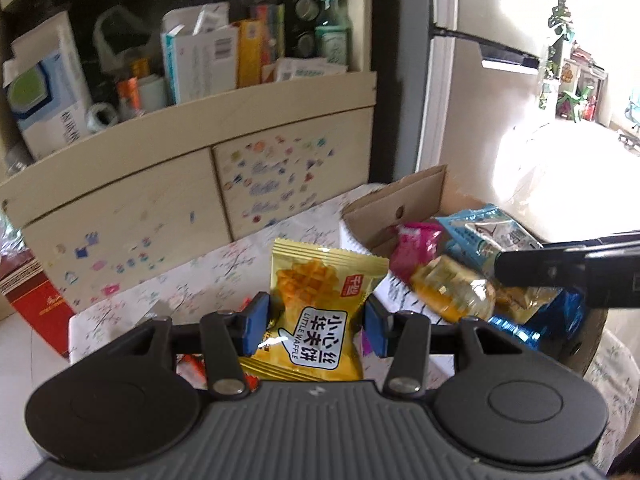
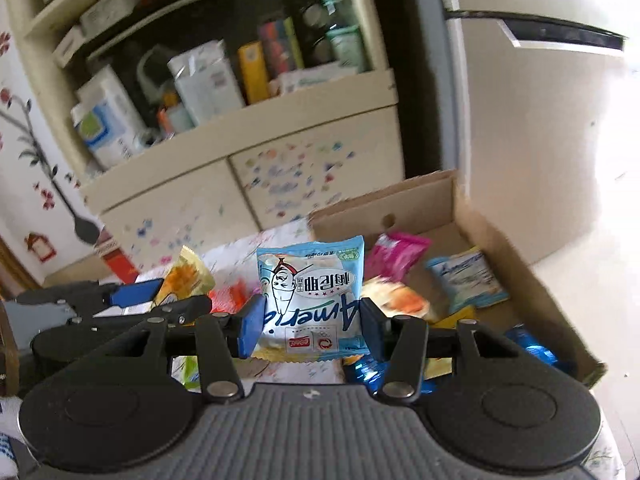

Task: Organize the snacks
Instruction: 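Lift both packets and carry them toward the cardboard box, then lower both packets into the box and open both tools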

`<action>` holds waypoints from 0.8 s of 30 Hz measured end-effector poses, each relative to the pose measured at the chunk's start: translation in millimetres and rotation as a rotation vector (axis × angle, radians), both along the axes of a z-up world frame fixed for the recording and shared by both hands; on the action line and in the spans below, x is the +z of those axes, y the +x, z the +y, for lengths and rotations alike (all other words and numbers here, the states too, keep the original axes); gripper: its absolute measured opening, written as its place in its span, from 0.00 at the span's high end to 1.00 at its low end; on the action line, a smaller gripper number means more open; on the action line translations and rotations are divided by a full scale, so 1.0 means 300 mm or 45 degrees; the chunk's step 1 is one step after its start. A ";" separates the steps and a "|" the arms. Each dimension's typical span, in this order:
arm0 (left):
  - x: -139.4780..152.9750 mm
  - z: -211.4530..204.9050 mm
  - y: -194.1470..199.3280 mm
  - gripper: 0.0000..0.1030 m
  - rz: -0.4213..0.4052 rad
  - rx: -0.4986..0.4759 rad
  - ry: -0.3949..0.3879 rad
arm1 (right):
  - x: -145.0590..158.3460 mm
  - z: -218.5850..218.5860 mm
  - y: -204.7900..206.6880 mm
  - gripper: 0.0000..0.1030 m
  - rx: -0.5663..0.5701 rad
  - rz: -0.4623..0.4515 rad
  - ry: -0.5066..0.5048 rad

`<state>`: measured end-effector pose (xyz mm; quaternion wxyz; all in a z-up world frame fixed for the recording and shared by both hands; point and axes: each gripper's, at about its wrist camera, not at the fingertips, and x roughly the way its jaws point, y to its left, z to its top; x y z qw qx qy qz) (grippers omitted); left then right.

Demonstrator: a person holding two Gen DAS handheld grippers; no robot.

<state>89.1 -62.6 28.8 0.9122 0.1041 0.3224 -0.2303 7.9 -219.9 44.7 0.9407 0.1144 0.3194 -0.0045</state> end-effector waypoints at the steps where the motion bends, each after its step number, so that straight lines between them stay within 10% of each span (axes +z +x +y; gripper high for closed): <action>1: 0.002 -0.015 0.001 0.53 -0.004 -0.008 -0.003 | 0.005 -0.014 -0.004 0.44 -0.014 -0.007 0.002; 24: -0.033 -0.306 0.093 0.53 0.003 -0.101 -0.061 | 0.008 -0.202 -0.030 0.44 -0.300 -0.040 0.087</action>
